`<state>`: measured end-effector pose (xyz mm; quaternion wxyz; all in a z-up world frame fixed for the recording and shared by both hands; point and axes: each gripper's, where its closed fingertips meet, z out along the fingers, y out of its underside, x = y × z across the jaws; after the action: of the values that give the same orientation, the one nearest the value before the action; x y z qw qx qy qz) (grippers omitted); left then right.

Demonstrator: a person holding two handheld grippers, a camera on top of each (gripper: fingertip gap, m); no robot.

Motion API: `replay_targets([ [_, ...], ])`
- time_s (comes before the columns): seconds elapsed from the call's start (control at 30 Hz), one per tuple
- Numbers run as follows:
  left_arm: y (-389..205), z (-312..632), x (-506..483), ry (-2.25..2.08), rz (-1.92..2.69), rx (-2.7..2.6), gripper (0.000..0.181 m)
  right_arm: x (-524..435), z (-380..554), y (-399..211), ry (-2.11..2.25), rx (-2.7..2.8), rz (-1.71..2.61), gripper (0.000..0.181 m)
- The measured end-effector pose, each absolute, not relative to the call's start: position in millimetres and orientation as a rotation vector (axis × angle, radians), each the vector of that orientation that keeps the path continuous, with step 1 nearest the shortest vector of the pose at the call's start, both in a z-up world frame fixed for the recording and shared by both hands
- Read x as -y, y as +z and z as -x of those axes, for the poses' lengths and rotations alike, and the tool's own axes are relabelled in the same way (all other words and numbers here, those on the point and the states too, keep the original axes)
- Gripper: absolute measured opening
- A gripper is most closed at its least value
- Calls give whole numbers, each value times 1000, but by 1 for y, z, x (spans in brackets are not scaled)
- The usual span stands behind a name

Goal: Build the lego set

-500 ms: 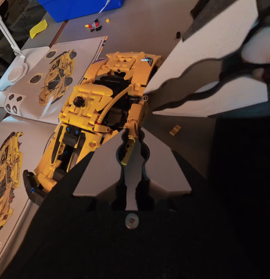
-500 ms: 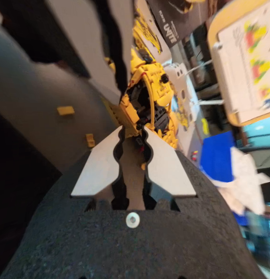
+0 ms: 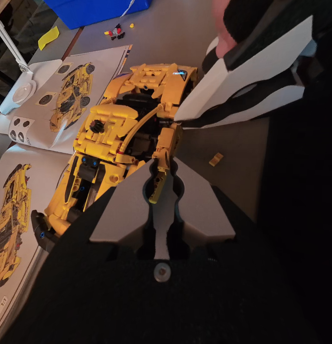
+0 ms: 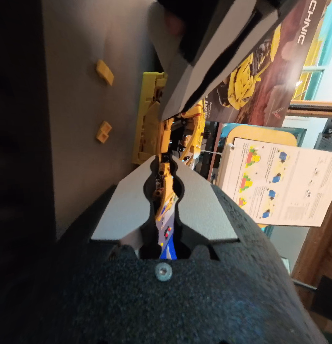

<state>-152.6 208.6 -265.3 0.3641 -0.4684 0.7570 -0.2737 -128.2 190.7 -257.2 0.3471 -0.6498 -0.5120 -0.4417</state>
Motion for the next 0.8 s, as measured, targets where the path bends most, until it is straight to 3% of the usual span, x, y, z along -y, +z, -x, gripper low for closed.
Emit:
replay_targets([
  [0.2, -265, 152, -208, -715, 1206, -1942, 12, -193, 124, -256, -1145, 1314, 1709, 6],
  [0.8, -265, 153, -208, -728, 1213, -1938, 12, -185, 122, -259, -502, 154, 2218, 5],
])
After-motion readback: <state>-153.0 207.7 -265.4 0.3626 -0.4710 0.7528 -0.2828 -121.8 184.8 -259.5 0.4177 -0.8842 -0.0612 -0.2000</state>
